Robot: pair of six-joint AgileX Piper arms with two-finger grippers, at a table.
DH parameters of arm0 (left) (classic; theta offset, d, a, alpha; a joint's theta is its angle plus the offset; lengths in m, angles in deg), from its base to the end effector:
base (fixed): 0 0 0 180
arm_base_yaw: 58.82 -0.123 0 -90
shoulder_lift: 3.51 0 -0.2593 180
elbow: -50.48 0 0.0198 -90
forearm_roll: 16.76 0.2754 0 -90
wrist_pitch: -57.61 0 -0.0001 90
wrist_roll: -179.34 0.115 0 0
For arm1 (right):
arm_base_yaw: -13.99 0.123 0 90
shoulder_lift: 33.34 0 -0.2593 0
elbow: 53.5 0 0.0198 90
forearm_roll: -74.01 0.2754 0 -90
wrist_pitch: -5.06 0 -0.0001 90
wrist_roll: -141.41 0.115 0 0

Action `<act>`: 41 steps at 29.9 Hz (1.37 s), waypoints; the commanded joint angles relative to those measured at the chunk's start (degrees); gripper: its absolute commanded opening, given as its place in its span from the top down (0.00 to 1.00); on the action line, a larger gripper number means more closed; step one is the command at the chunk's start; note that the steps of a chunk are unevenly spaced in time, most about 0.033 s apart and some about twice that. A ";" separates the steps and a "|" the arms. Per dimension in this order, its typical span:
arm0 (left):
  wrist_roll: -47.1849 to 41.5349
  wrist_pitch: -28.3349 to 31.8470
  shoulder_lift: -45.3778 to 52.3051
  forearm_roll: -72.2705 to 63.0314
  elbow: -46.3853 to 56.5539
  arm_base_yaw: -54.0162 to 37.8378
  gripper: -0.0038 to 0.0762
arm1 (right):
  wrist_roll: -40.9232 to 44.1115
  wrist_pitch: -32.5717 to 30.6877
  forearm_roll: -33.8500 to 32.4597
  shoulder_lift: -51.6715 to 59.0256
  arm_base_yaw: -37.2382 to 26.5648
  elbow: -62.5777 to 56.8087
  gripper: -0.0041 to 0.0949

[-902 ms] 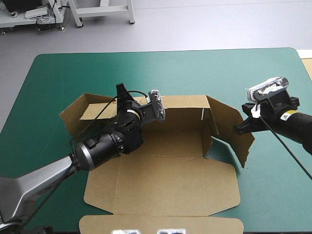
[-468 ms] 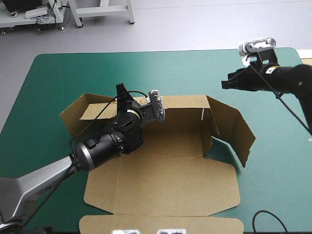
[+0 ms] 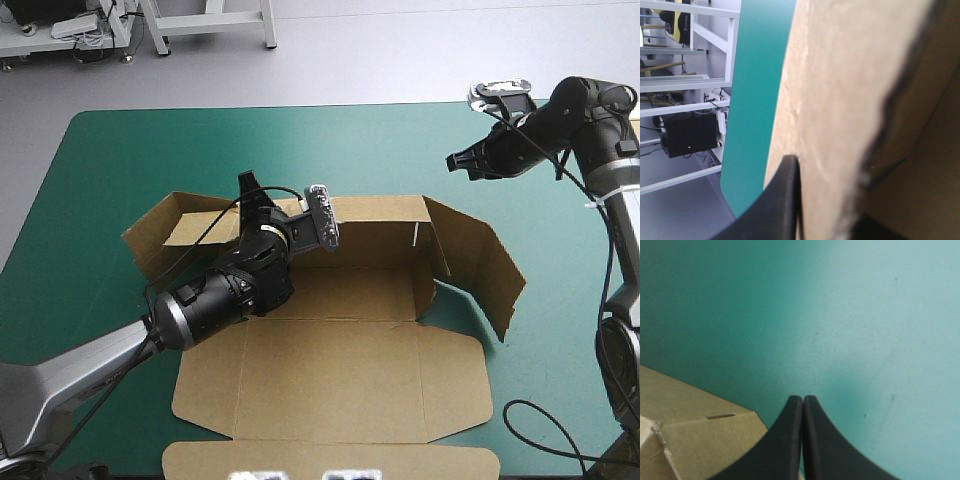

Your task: Fold the box

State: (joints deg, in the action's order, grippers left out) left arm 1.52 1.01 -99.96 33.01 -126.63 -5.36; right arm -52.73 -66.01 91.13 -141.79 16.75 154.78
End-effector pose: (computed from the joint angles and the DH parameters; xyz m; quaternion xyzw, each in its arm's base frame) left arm 0.2711 -0.2427 0.2840 0.5497 0.7131 0.2715 0.3400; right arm 0.4024 0.0515 0.3394 -0.1291 0.9492 0.1233 0.2591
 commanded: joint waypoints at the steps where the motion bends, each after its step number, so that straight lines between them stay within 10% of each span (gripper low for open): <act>1: -1.31 0.11 1.18 -3.80 -0.55 0.66 0.96 | -0.65 -0.48 -0.24 2.67 -0.51 -0.85 0.97; 25: -1.31 -0.48 1.18 -2.45 -0.55 0.66 0.96 | -19.14 -0.16 20.12 12.27 -0.51 -26.15 0.98; 41: -0.56 -0.86 1.18 -2.68 -0.55 0.90 0.96 | -49.09 26.92 35.18 27.56 -0.51 -54.25 0.98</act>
State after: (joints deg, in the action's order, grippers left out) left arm 1.52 0.84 -99.97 33.61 -126.52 -5.25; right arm -95.63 -43.75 120.71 -118.56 16.75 103.02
